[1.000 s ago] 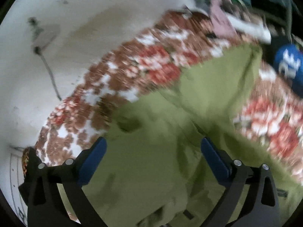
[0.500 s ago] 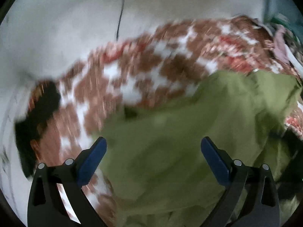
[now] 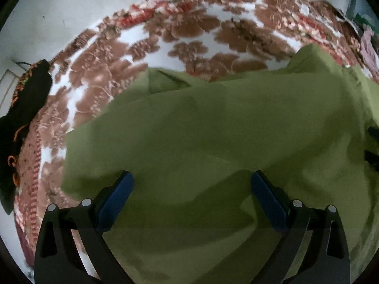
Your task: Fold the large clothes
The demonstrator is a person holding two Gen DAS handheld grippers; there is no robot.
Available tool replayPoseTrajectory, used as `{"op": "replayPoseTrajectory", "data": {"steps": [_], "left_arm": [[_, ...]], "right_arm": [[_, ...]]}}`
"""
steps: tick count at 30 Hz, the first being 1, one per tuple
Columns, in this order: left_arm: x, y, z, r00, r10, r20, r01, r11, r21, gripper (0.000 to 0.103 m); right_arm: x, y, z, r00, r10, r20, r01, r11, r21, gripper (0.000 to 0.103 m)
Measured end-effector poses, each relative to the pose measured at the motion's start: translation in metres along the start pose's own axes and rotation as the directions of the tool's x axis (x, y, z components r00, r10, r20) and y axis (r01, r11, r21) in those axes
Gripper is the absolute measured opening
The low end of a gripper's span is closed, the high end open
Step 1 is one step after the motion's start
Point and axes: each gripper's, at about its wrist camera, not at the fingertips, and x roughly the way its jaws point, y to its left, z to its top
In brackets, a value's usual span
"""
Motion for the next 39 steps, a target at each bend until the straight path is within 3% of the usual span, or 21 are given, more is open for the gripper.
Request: {"op": "replayPoseTrajectory", "data": {"steps": [7, 12, 17, 21, 25, 28, 33, 39], "left_arm": [[0.037, 0.003, -0.006, 0.999, -0.026, -0.033, 0.026, 0.999, -0.019, 0.099], [0.036, -0.001, -0.006, 0.999, -0.003, -0.045, 0.002, 1.000, -0.016, 0.099], [-0.015, -0.009, -0.006, 1.000, 0.008, 0.006, -0.008, 0.999, -0.047, 0.098], [-0.064, -0.033, -0.021, 0.998, -0.020, 0.059, 0.024, 0.996, -0.084, 0.098], [-0.097, -0.072, -0.033, 0.992, -0.075, 0.101, 0.086, 0.991, -0.107, 0.098], [-0.112, -0.112, -0.038, 0.986, -0.122, 0.112, 0.131, 0.989, -0.074, 0.098], [-0.109, -0.160, -0.041, 0.962, -0.259, 0.087, 0.267, 0.958, -0.107, 0.098], [-0.110, -0.218, -0.032, 0.964, -0.251, 0.093, 0.255, 0.966, -0.041, 0.098]], "right_arm": [[0.008, -0.001, -0.015, 1.000, -0.025, 0.007, 0.026, 0.998, -0.063, 0.098], [0.007, -0.003, -0.018, 1.000, -0.024, 0.005, 0.024, 0.998, -0.052, 0.098], [-0.036, 0.000, -0.017, 0.991, -0.063, 0.116, 0.072, 0.994, -0.078, 0.098], [-0.063, -0.016, -0.023, 0.991, -0.063, 0.119, 0.068, 0.997, -0.038, 0.098], [-0.094, -0.054, -0.036, 0.989, -0.088, 0.122, 0.079, 0.994, 0.081, 0.098], [-0.128, -0.097, -0.050, 0.973, -0.178, 0.146, 0.153, 0.974, 0.166, 0.098], [-0.158, -0.160, -0.076, 0.966, -0.236, 0.111, 0.199, 0.942, 0.271, 0.098], [-0.184, -0.231, -0.114, 0.945, -0.321, 0.064, 0.285, 0.902, 0.325, 0.098]]}}
